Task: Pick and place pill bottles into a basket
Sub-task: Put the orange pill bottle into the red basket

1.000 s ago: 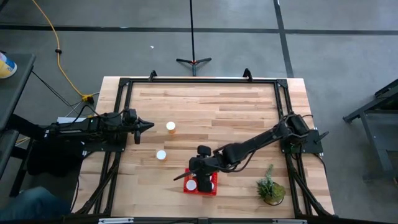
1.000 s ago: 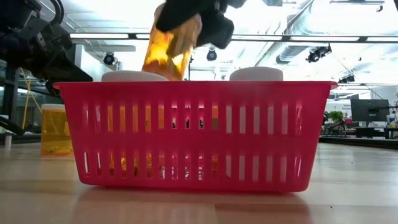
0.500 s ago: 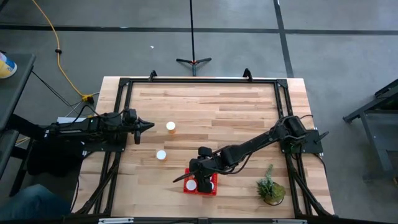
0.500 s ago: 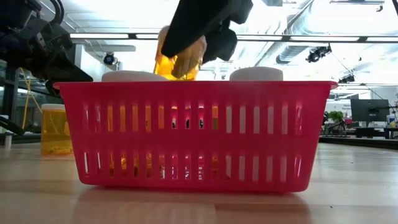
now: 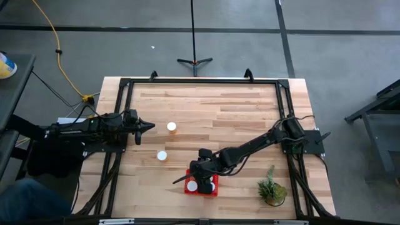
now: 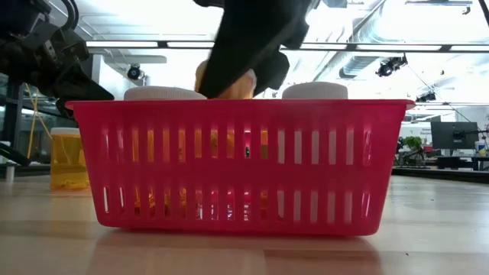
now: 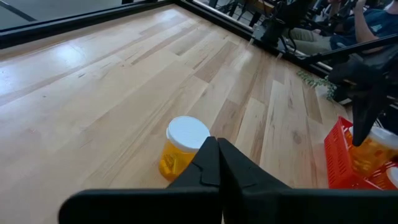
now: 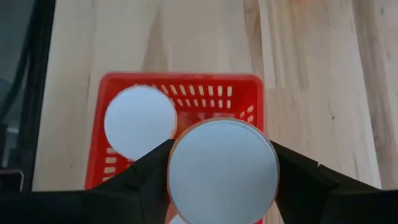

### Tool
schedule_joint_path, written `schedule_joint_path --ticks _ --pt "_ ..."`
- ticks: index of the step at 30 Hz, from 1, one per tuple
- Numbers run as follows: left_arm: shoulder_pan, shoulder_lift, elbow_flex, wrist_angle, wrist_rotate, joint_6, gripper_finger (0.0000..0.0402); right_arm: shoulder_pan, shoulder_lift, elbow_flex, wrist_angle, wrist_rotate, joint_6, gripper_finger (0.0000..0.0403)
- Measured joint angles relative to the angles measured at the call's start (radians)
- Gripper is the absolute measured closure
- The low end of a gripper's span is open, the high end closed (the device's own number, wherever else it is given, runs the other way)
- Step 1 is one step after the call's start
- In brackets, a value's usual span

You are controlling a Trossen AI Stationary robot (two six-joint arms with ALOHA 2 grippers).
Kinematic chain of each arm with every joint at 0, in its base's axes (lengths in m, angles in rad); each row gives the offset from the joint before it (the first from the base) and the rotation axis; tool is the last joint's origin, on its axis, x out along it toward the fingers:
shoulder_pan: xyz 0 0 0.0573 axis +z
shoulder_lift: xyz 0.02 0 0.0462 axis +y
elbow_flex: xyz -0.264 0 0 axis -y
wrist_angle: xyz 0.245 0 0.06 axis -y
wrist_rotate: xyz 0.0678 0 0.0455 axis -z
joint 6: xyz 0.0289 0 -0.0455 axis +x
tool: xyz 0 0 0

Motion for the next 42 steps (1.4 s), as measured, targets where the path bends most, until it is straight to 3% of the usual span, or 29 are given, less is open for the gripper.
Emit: schedule_joint_path --ticks 8,14,18,26,37,42 --pt "0.000 0.000 0.000 0.000 0.000 0.000 0.0340 -0.008 0.017 0.001 0.007 -0.042 -0.026 0.0201" --pt "0.000 0.000 0.000 0.000 0.000 0.000 0.0378 -0.011 0.019 0.000 -0.007 -0.023 -0.027 0.0166" --pt "0.000 0.000 0.000 0.000 0.000 0.000 0.0379 -0.012 0.020 0.000 -0.005 -0.023 -0.044 0.0165" --pt "0.000 0.000 0.000 0.000 0.000 0.000 0.0324 -0.011 0.020 0.000 -0.005 -0.029 -0.053 0.0181" --pt "0.000 0.000 0.000 0.000 0.000 -0.001 0.0377 -0.011 0.020 0.000 -0.005 -0.029 -0.054 0.0144" --pt "0.000 0.000 0.000 0.000 0.000 -0.001 0.0353 -0.011 0.020 0.000 -0.005 -0.030 -0.053 0.0137"
